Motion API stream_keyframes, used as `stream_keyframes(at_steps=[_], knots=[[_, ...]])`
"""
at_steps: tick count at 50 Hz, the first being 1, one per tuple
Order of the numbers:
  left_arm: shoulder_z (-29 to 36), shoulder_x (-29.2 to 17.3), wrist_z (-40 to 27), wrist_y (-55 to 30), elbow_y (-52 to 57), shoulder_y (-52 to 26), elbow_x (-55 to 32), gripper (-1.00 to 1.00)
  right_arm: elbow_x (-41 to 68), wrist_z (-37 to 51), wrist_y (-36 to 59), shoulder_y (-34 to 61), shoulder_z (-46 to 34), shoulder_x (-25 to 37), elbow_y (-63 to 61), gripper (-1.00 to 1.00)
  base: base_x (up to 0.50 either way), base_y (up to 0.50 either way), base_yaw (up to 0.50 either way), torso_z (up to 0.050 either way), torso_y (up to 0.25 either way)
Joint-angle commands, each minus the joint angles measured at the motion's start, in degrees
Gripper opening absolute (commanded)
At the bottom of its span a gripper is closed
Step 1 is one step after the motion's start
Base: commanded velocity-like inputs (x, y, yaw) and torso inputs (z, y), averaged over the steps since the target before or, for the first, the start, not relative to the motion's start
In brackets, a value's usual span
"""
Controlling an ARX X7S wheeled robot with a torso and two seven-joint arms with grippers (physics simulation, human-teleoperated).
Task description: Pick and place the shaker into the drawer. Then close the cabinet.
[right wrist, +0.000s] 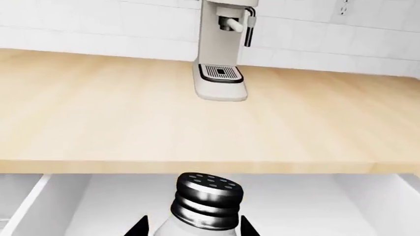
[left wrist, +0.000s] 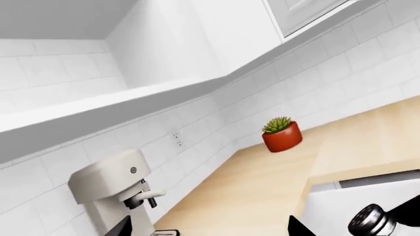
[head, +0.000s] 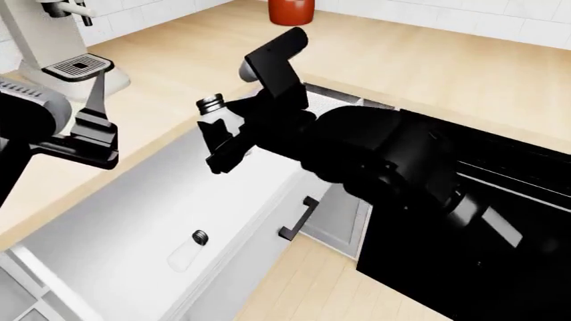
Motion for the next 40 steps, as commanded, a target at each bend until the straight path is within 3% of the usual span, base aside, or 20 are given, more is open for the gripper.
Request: stream_keyframes(at_steps=[1, 8, 25, 40], knots=[[0.08, -2.74, -0.42, 1.77, 1.19, 2.0, -0.3, 1.0, -4.35, -6.07, -4.38, -0.16, -2.62, -7.81, 10.86, -1.0, 0.0, 0.0, 0.0, 0.0, 0.0], [-0.02, -4.3, -0.55, 2.74, 1.51, 2.71, -0.53, 1.0, -4.49, -8.82, -7.35, 1.15, -4.82, -12.02, 16.62, -1.0, 0.0, 0.0, 0.0, 0.0, 0.0], [0.28, -5.89, -0.36, 5.49, 1.35, 4.67, -0.26, 1.0, 18.27, -3.21, -21.89, 4.2, -34.2, -12.18, 14.6, -1.0, 0.0, 0.0, 0.0, 0.0, 0.0], [-0.7, -6.21, -0.4, 4.96, 2.32, 3.87, -1.12, 1.0, 16.08, -2.27, -20.22, -0.72, -36.14, -12.19, 9.75, -1.0, 0.0, 0.0, 0.0, 0.0, 0.0]])
